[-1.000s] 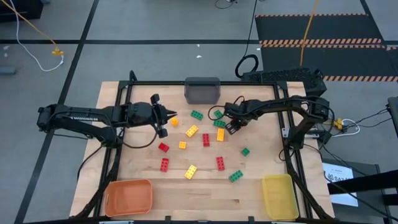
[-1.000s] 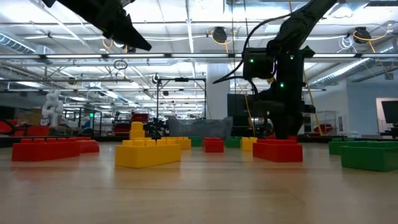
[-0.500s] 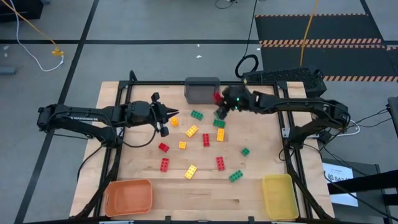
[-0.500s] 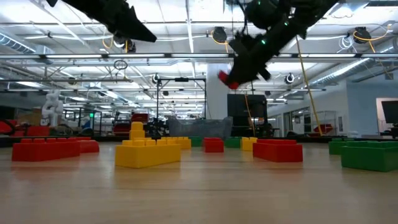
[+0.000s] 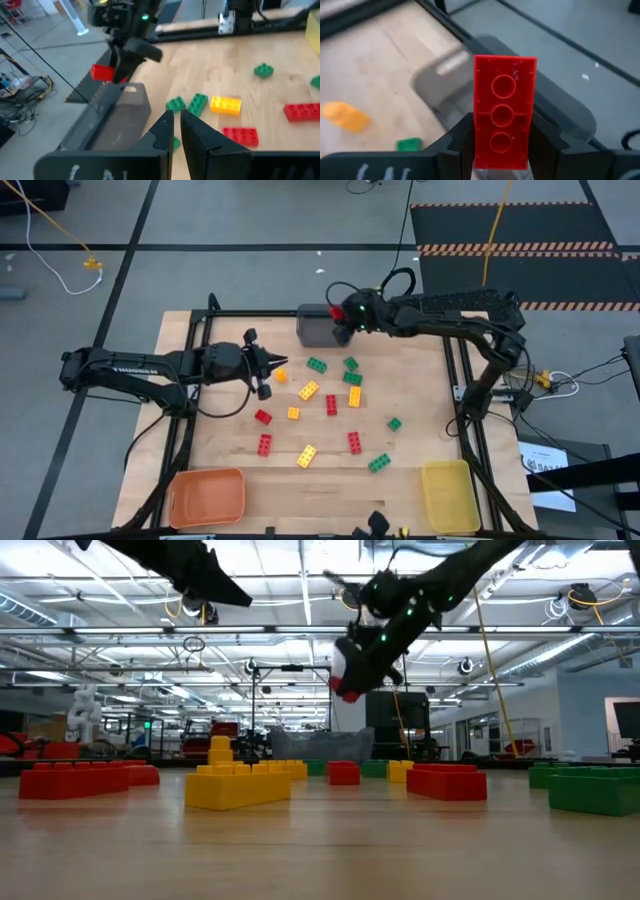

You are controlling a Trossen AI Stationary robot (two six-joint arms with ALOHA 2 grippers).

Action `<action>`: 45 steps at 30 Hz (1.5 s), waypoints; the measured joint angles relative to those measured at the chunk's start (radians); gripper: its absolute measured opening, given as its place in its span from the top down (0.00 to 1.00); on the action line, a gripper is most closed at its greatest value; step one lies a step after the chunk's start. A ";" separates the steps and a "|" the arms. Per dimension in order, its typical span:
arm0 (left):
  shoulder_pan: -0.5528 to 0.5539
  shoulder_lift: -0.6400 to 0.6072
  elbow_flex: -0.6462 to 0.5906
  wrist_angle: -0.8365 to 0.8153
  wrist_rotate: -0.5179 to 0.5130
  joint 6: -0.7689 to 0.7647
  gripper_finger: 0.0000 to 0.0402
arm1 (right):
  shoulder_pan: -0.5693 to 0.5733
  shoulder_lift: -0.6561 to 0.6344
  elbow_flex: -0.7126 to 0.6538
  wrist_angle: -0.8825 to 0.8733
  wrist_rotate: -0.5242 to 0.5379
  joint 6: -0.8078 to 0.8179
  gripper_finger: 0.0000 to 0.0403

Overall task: Sort & place blocks by color
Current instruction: Put the red game piece into the black bin, then put the green game piece into the yellow bin

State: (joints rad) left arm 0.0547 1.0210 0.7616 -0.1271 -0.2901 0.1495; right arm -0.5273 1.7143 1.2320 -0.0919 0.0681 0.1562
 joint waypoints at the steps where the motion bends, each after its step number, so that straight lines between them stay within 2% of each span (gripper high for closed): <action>1: -0.001 0.000 0.000 -0.018 0.000 -0.002 0.91 | -0.008 0.022 0.006 -0.002 -0.003 0.002 0.71; 5: -0.005 0.000 0.000 -0.106 0.001 -0.020 0.91 | -0.035 0.087 0.007 0.004 -0.020 0.015 0.69; 12: -0.005 0.000 0.000 -0.240 0.001 -0.069 0.91 | -0.043 0.106 0.007 0.023 -0.020 0.037 0.50; 22: -0.019 0.000 0.000 -0.247 0.001 -0.101 0.91 | -0.026 0.040 0.007 0.046 -0.025 0.005 0.39; 25: -0.022 0.000 0.000 -0.246 0.001 -0.086 0.91 | 0.000 -0.011 0.008 0.044 -0.076 -0.067 0.38; 30: -0.022 0.000 0.000 -0.239 0.001 -0.081 0.91 | 0.065 -0.069 0.008 -0.133 -0.099 -0.128 0.38; 36: -0.022 0.000 0.000 -0.217 0.000 -0.077 0.91 | 0.172 -0.083 0.007 -0.384 -0.097 -0.147 0.38; 40: -0.022 0.000 0.000 -0.213 0.000 -0.076 0.91 | 0.228 -0.084 -0.004 -0.462 -0.079 -0.171 0.38; 45: -0.022 0.000 0.000 -0.213 0.001 -0.076 0.91 | 0.262 -0.084 -0.057 -0.469 -0.044 -0.183 0.38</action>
State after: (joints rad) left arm 0.0330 1.0207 0.7612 -0.3397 -0.2894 0.0731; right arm -0.2648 1.6306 1.1746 -0.5610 0.0242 -0.0273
